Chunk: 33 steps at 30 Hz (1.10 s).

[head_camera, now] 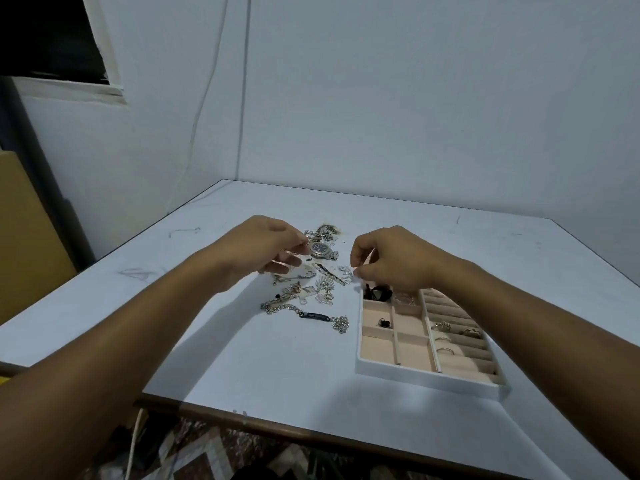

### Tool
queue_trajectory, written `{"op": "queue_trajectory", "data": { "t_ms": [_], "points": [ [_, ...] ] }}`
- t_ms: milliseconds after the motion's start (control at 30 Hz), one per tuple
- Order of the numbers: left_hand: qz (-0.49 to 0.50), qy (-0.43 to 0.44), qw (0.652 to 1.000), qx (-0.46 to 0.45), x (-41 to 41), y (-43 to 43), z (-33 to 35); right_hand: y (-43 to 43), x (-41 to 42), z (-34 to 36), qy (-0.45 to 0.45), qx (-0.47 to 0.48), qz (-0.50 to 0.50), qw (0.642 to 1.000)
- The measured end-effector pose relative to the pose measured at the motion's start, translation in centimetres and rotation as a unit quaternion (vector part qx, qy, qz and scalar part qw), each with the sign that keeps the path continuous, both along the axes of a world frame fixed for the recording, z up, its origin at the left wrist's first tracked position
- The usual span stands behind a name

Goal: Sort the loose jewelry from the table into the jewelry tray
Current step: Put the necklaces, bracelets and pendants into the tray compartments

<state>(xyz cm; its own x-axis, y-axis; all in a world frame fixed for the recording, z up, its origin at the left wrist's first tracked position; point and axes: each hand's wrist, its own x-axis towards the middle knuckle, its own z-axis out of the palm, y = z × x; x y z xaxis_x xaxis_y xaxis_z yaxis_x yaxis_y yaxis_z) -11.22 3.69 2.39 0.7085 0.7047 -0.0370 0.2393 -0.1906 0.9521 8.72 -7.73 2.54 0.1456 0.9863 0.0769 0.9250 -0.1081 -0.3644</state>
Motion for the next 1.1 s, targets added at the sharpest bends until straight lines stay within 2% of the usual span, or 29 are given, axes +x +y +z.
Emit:
{"op": "queue_trajectory", "data": {
  "t_ms": [267, 400, 600, 767, 1100],
  "points": [
    [0.016, 0.026, 0.995, 0.096, -0.3, 0.7, -2.0, 1.6, -1.2, -0.8, -0.057, -0.054, 0.017, 0.997],
    [0.026, 0.034, 0.992, 0.122, -0.3, 1.1, -2.7, 2.4, -0.8, -0.7, -0.123, -0.083, -0.024, 0.989],
    [0.020, 0.050, 0.987, 0.151, 0.5, 0.9, -3.4, 4.9, -0.3, -1.6, -0.157, -0.142, -0.076, 0.974],
    [0.008, 0.065, 0.982, 0.180, 1.6, 0.7, -3.8, 5.7, -0.1, -2.3, -0.160, -0.116, -0.089, 0.976],
    [0.001, 0.051, 0.983, 0.178, 2.7, 0.1, -4.0, 5.2, -0.1, -2.6, -0.183, -0.061, -0.088, 0.977]
  ]
}}
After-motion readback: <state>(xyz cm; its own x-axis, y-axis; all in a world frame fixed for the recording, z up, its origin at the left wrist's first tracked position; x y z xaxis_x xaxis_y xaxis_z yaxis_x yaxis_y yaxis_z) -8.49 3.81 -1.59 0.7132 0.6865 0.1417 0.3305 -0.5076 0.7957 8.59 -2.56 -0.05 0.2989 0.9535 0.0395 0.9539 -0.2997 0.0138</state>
